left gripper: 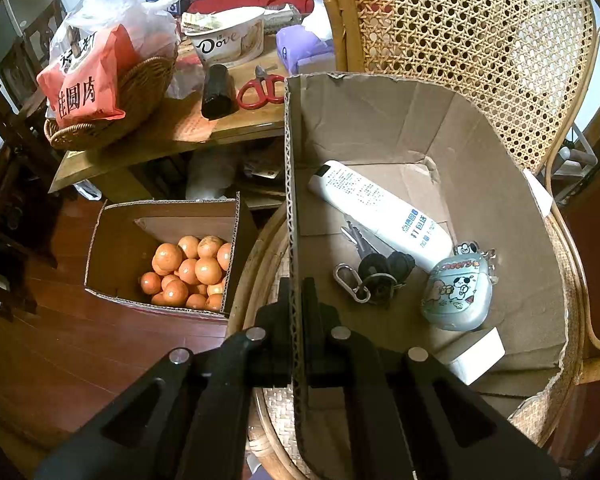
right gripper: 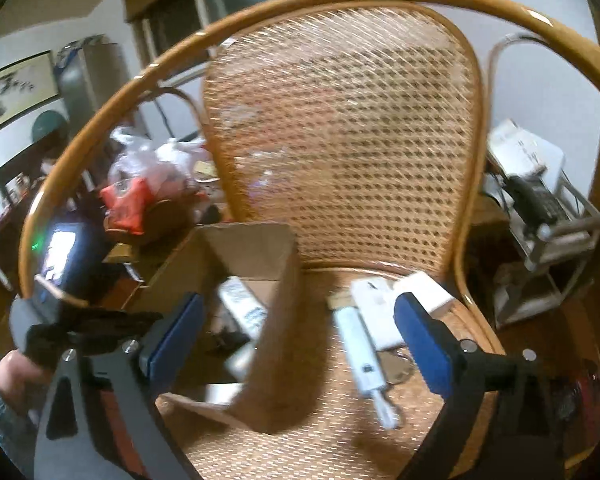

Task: Organize rigid objects
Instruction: 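Lift the silver keychain case with the right gripper and drop it into the box, then move the right gripper to the white flashlight and close on it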

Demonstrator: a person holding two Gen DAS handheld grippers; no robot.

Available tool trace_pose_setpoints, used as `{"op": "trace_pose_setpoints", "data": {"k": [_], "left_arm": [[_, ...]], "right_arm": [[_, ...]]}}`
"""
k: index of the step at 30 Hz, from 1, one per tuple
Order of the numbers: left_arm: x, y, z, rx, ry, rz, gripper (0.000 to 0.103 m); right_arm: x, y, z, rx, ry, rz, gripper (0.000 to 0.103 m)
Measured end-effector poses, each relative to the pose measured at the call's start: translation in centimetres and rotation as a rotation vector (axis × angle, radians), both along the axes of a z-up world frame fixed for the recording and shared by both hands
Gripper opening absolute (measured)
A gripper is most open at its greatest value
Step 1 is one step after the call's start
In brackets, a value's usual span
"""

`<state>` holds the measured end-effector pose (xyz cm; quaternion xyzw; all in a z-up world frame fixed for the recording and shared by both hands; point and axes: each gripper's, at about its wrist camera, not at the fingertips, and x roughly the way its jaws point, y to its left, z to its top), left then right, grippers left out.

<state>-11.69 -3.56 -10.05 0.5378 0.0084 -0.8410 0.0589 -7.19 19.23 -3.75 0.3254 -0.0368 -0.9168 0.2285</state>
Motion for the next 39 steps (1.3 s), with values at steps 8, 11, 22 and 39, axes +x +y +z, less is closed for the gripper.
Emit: {"op": "trace_pose_setpoints", "data": {"k": [8, 11, 22, 39], "left_arm": [[0.0, 0.0, 0.0, 0.0, 0.0, 0.0, 0.004], [0.0, 0.0, 0.0, 0.001, -0.001, 0.0, 0.004], [-0.2, -0.4, -0.3, 0.0, -0.011, 0.007, 0.004], [-0.3, -0.1, -0.3, 0.0, -0.016, 0.008, 0.004]], "right_arm": [[-2.7, 2.6, -2.9, 0.062, -0.068, -0.09, 0.101], [-3.3, 3.1, -4.0, 0.081, -0.083, -0.094, 0.101], [-5.1, 2.7, -7.7, 0.102, -0.194, -0.015, 0.07], [-5.5, -0.4, -10.1, 0.215, -0.228, 0.026, 0.044]]}}
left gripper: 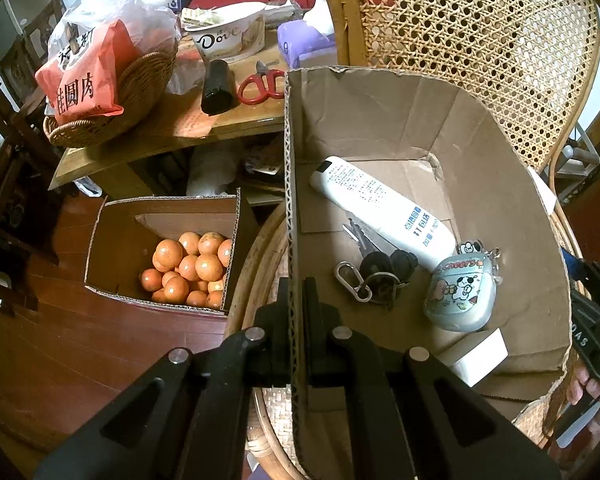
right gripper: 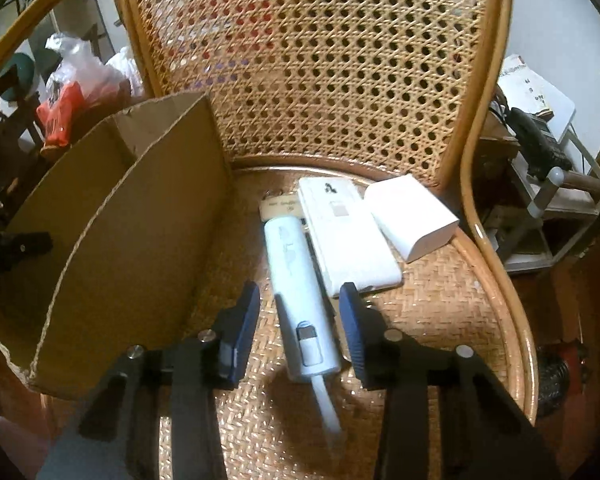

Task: Organize rigid objects
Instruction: 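Move the right gripper to the white flashlight and close on it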

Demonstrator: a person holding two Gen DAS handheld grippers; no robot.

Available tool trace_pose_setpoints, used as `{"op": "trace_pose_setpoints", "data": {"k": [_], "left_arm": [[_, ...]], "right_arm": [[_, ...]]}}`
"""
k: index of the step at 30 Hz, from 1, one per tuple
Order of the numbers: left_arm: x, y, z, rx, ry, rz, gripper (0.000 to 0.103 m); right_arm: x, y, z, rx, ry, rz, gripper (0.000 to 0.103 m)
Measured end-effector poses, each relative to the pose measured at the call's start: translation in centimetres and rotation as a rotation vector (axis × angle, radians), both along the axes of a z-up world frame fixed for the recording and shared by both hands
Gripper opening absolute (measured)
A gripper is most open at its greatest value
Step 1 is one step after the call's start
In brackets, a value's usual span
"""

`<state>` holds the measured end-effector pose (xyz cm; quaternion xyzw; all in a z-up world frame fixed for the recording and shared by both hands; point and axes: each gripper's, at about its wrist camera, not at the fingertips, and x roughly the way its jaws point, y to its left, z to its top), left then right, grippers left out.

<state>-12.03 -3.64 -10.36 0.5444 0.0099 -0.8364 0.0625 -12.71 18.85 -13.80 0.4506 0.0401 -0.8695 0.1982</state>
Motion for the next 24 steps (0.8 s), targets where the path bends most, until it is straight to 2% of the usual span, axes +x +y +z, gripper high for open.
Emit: {"op": "trace_pose_setpoints", "data": {"k": [4, 8, 11, 12, 13, 14, 19, 22, 24], "left_arm": [[0.0, 0.0, 0.0, 0.0, 0.0, 0.0, 0.004], [0.0, -0.1, 0.0, 0.003, -0.001, -0.001, 0.004], [0.0, 0.0, 0.0, 0.002, 0.0, 0.0, 0.004], [0.0, 0.0, 0.0, 0.002, 0.0, -0.001, 0.004], [0.0, 0.0, 0.0, 0.001, 0.0, -0.001, 0.004], [0.0, 0.0, -0.1, 0.001, -0.001, -0.001, 0.004], [0.0, 0.0, -0.1, 0.003, -0.001, -0.001, 0.004], [0.0, 0.0, -0.1, 0.0, 0.0, -0.002, 0.004], [0.0, 0.0, -0.1, 0.0, 0.0, -0.002, 0.004]], "right_arm": [[0.1, -0.6, -0.5, 0.046, 0.004, -0.007, 0.044], [0.2, -0.5, -0.2, 0.052, 0.025, -0.008, 0.044], [0.0, -0.4, -0.7, 0.051, 0.002, -0.015, 0.044], [-0.1, -0.5, -1.1, 0.06, -0.009, -0.018, 0.042], [-0.2, -0.5, -1.3, 0.063, -0.018, -0.016, 0.035], [-0.2, -0.6, -1.4, 0.063, -0.02, -0.012, 0.033], [0.1, -1.4, -1.4, 0.054, -0.023, 0.013, 0.03], [0.4, -2.4, -2.2, 0.093, -0.04, 0.016, 0.031], [0.7, -2.7, -2.3, 0.114, 0.001, 0.019, 0.03]]}}
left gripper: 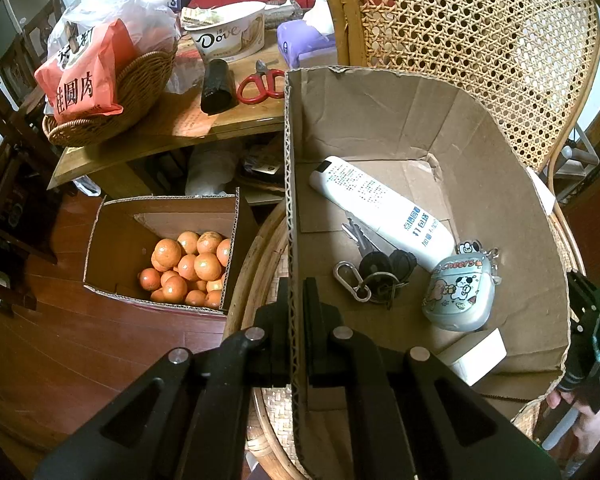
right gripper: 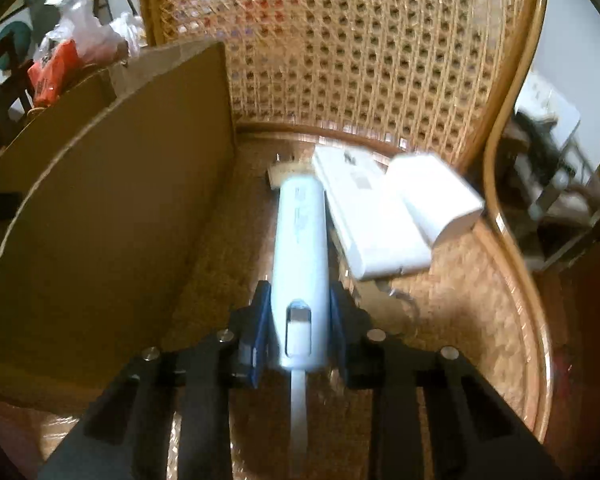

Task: Organize rigid objects
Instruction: 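Move the right gripper to the white flashlight and close on it, then carry the white flashlight with the right gripper into the box and release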

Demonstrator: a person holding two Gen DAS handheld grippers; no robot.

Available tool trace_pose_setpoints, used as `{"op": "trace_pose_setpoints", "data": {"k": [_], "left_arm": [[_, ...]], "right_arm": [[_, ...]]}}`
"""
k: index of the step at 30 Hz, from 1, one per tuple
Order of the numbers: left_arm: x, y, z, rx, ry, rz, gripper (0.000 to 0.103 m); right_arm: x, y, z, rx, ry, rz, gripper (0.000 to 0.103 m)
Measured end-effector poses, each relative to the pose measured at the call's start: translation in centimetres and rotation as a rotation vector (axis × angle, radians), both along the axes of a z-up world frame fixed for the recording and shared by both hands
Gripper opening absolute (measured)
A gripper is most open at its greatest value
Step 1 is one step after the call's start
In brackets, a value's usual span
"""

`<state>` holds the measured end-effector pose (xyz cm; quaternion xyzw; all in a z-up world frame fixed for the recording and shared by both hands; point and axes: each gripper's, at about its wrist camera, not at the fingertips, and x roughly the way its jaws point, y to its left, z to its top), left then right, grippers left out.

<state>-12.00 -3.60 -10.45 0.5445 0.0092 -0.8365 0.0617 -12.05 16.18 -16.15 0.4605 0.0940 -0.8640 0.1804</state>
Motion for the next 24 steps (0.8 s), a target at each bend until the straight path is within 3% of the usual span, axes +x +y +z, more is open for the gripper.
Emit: {"op": "trace_pose_setpoints", "data": {"k": [3, 8, 24], "left_arm": [[0.0, 0.0, 0.0, -0.001, 0.0, -0.002, 0.004], [0.0, 0.0, -0.1, 0.0, 0.001, 0.003, 0.004], [0.1, 0.2, 0.1, 0.007, 0.004, -0.001, 0.004]], "right_arm": [[0.1, -0.2, 0.0, 0.008, 0.004, -0.002, 0.029], [-0.5, 1.0, 0.8, -0.101, -0.071, -0.086, 0.029], [0.0, 4.4, 6.2, -0.323, 0.021, -0.183, 0.029]]}}
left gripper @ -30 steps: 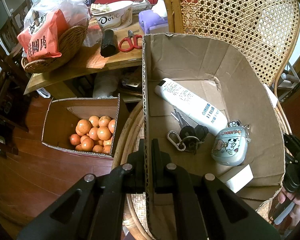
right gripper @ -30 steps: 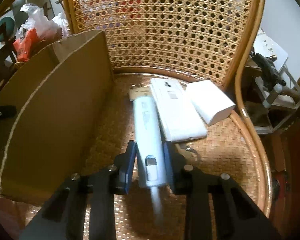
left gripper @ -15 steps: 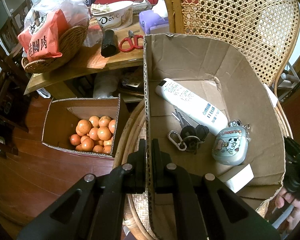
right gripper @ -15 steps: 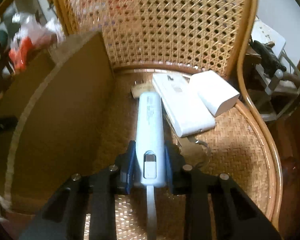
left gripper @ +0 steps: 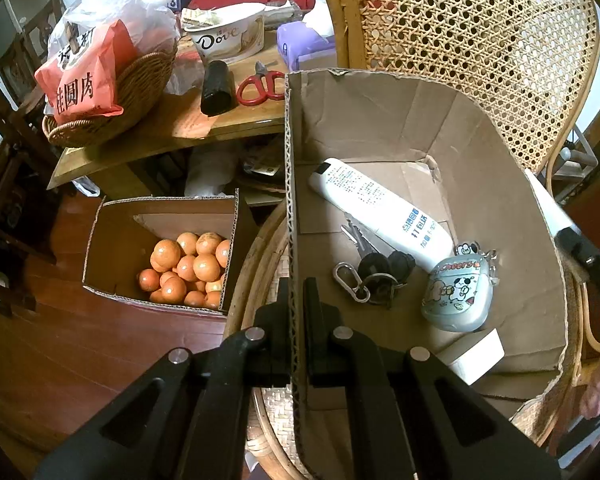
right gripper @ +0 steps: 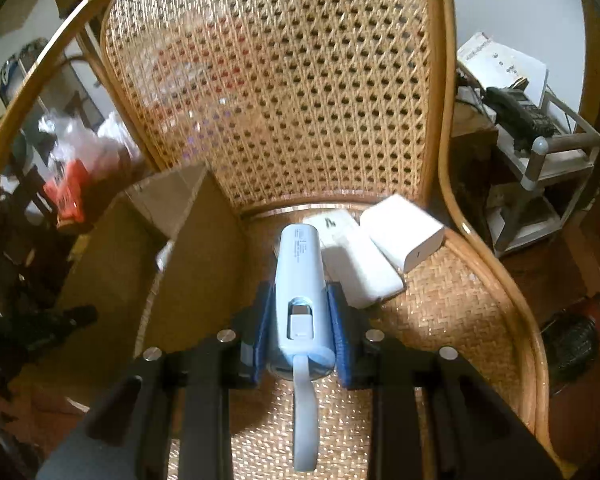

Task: Organize rigid objects
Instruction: 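Carry the white flashlight with the right gripper into the box and release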

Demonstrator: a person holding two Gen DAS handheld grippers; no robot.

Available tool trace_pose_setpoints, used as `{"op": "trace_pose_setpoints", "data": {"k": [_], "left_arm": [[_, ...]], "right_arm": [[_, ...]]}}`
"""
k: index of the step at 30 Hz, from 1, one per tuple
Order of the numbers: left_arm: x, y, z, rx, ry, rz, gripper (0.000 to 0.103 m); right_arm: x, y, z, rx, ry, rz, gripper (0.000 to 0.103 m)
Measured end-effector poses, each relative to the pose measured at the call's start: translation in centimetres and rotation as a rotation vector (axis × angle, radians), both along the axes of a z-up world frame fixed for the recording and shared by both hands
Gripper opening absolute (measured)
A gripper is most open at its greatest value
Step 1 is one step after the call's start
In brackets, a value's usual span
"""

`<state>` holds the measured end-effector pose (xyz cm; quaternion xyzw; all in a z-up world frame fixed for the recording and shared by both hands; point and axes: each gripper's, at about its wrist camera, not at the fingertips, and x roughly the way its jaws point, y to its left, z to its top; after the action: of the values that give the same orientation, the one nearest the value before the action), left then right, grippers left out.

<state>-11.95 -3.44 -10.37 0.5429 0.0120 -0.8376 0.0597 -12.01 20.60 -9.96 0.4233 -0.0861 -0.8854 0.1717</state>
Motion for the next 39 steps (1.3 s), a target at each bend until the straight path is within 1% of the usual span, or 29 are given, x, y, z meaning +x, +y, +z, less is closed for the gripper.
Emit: {"op": "trace_pose_setpoints", "data": {"k": [3, 6, 9, 11, 13, 16, 20, 22, 31, 35, 39], "left_arm": [[0.0, -0.2, 0.0, 0.005, 0.0, 0.002, 0.004], [0.0, -0.3, 0.0, 0.011, -0.003, 0.005, 0.003], [0.0, -0.3, 0.1, 0.005, -0.001, 0.004, 0.003], [0.0, -0.3, 0.1, 0.006, 0.0, 0.005, 0.003], [0.0, -0.2, 0.1, -0.002, 0.002, 0.003, 0.003], [0.0, -0.2, 0.1, -0.005, 0.005, 0.002, 0.003], [0.0, -0.1, 0.2, 0.0, 0.005, 0.003, 0.003], [0.0, -0.2, 0.2, -0.001, 0.005, 0.003, 0.003], [0.0, -0.4, 0.2, 0.008, 0.008, 0.002, 0.003], [0.0, -0.3, 0.3, 0.002, 0.01, -0.001, 0.003], [0.0, -0.5, 0.3, 0.012, 0.01, 0.002, 0.003]], "right_arm": [[0.7, 0.0, 1.9, -0.037, 0.044, -0.009, 0.029], [1.7, -0.6, 4.2, -0.07, 0.112, 0.008, 0.029], [2.8, -1.7, 5.7, -0.076, 0.163, 0.032, 0.029], [3.4, -2.6, 6.3, -0.096, 0.172, 0.059, 0.029], [4.0, -3.8, 6.4, -0.081, 0.178, 0.081, 0.029], [4.6, -5.8, 6.1, -0.044, 0.195, 0.126, 0.029], [5.1, -8.0, 5.1, 0.017, 0.192, 0.168, 0.029], [5.3, -9.2, 4.5, 0.075, 0.202, 0.181, 0.029], [6.8, -13.0, 2.8, 0.275, 0.262, 0.266, 0.029], [7.0, -14.1, 2.0, 0.306, 0.247, 0.303, 0.029], [7.0, -14.3, 1.5, 0.325, 0.238, 0.313, 0.029]]}}
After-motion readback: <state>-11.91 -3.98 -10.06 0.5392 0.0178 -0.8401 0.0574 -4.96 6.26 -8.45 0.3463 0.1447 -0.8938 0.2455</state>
